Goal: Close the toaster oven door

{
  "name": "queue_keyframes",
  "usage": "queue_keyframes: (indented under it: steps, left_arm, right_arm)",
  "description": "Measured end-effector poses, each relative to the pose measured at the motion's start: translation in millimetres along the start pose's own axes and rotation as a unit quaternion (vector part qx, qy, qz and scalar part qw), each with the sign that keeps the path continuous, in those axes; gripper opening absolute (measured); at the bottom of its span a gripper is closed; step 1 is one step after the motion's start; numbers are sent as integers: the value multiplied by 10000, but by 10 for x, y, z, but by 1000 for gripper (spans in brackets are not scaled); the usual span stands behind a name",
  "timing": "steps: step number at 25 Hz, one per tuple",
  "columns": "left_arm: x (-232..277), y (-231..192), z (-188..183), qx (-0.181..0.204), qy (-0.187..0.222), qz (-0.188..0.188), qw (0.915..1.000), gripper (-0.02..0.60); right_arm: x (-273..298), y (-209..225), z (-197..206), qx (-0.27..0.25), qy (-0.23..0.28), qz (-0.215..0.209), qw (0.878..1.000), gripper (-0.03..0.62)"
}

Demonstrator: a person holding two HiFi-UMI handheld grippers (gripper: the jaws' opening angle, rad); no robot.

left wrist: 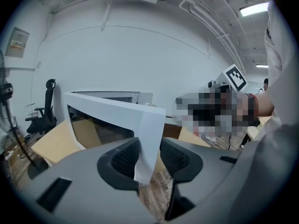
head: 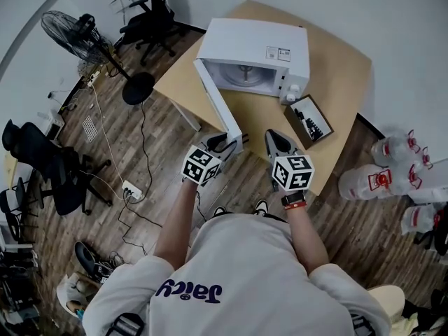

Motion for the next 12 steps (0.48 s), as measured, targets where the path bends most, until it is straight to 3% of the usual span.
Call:
queue_keyframes:
  steps: [12]
  left_arm:
    - [313,144,-278,-261,-17,-331,9991,156]
  right_arm:
    - [-258,560,61,-85,-151,-115,9998,15]
Point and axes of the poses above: the fingertips, and each gripper's own axes: x forward along the fingers, y to its right, z out of its underside, the point moved 3 cm from there along -x, backward along the fingers, and after that the axes turned 15 degrees about -y, right-handed, at the moved point
